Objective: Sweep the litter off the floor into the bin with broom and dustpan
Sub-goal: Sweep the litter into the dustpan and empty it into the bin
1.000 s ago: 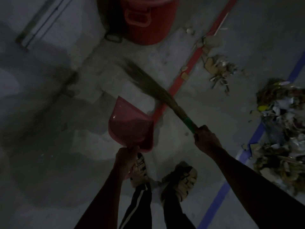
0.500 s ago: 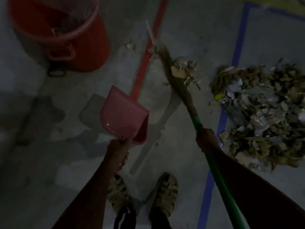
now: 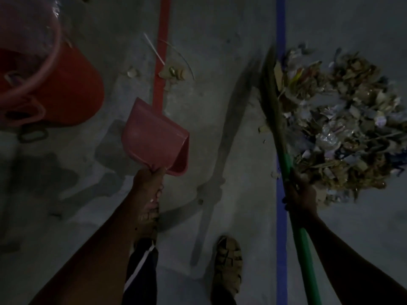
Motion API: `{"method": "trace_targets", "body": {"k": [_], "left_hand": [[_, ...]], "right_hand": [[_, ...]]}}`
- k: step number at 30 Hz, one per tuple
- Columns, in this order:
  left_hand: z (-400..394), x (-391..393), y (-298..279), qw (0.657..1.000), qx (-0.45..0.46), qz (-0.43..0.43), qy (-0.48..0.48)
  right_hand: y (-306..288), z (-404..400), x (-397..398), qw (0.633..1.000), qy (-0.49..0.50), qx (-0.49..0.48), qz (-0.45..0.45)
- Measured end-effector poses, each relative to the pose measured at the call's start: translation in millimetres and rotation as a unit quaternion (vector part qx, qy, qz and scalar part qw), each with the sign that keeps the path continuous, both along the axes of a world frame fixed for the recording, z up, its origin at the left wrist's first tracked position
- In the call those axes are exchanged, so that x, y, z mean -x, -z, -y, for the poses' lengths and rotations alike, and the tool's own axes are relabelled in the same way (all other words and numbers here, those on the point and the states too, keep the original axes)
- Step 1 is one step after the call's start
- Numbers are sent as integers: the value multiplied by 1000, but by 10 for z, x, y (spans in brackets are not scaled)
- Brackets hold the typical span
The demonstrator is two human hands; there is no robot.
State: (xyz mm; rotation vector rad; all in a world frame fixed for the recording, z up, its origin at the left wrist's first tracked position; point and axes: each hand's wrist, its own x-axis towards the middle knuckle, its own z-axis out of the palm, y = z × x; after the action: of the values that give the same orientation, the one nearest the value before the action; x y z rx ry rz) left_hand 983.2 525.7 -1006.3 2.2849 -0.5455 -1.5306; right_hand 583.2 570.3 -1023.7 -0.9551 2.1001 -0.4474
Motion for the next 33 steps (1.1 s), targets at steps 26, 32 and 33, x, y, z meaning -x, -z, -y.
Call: {"method": "trace_targets", "body": {"k": [26,32,33], "left_hand": [[432,-1622,115,998,-65,-6,-23],[296,-1571,137,997,-75,-9,-5],[287,-1563,139,997,-74,-11,-3]], "right_hand": [[210,2102,-3620,930,-361,-72,-5],[301,1752,-3271,969,-224,-105,-3],[311,1671,-3141,974,-195,-111,-1]]}}
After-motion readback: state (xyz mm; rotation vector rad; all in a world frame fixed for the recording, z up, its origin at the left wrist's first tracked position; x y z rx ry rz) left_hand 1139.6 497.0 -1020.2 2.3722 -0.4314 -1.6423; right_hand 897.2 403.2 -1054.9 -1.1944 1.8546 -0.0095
